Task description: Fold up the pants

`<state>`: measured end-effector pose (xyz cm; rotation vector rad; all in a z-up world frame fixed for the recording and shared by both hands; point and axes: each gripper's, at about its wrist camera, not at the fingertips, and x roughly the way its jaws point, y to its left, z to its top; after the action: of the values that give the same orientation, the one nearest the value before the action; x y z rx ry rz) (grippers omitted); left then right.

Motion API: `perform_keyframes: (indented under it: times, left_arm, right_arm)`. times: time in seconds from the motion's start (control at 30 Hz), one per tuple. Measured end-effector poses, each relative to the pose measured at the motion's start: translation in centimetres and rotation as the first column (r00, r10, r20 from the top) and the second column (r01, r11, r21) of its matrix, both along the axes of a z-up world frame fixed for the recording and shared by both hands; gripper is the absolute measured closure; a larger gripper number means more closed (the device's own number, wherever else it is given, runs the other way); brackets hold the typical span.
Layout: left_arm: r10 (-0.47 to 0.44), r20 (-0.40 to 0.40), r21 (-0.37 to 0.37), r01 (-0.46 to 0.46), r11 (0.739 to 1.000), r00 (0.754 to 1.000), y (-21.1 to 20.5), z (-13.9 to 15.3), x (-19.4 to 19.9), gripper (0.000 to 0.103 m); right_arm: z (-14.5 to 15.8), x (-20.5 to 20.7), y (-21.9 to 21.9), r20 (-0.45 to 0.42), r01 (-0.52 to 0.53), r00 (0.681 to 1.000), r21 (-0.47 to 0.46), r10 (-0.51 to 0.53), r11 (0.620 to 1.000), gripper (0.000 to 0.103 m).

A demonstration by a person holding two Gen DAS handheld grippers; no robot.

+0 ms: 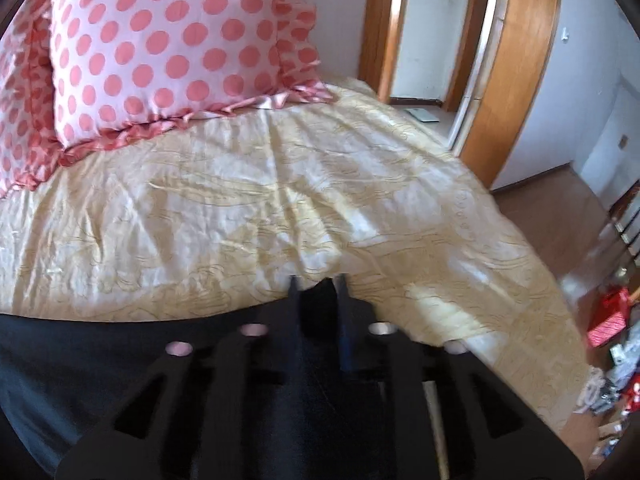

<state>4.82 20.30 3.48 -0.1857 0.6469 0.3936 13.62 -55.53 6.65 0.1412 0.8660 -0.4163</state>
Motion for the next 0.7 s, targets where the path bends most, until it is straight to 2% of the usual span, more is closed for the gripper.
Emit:
perform_keyframes:
  times: [0.03, 0.1, 0.2, 0.33, 0.43, 0.53, 0.7]
  left_arm:
    - [-0.003, 0.003, -0.002, 0.003, 1.000, 1.000, 0.0, 0.0, -0.1, 0.010]
    - [-0.013, 0.017, -0.014, 0.013, 1.000, 1.000, 0.0, 0.2, -0.3, 0.010]
    - [-0.027, 0.032, -0.019, 0.027, 0.999, 0.999, -0.2, 0.2, -0.6, 0.010]
    - [-0.061, 0.044, -0.016, 0.062, 0.998, 0.997, -0.6, 0.4, -0.9, 0.010]
    - [-0.087, 0.054, -0.014, 0.088, 0.996, 0.995, -1.0, 0.6, -1.1, 0.010]
    - [-0.103, 0.066, -0.017, 0.105, 0.994, 0.992, -1.3, 0.8, -1.4, 0.010]
    - [-0.122, 0.080, -0.007, 0.123, 0.992, 0.989, -1.9, 1.3, -1.8, 0.010]
  right_arm:
    - [0.5, -0.9, -0.2, 0.013, 0.030, 0.999, -0.007, -0.030, 1.000, 0.048]
    - [1.2, -2.7, -0.5, 0.058, 0.056, 0.997, 0.014, -0.057, 0.998, 0.042]
    - [1.6, -6.9, -0.8, 0.093, 0.129, 0.987, 0.037, -0.132, 0.991, 0.042]
    - [0.5, -11.3, -1.3, 0.101, 0.212, 0.970, 0.088, -0.220, 0.973, 0.042]
    - [-0.4, -13.4, -1.1, 0.109, 0.235, 0.962, 0.133, -0.250, 0.963, 0.042]
    - [-1.2, -15.1, 0.0, 0.136, 0.220, 0.959, 0.193, -0.248, 0.956, 0.043]
    - [-1.4, -16.4, 3.6, 0.205, 0.146, 0.960, 0.213, -0.190, 0.966, 0.046]
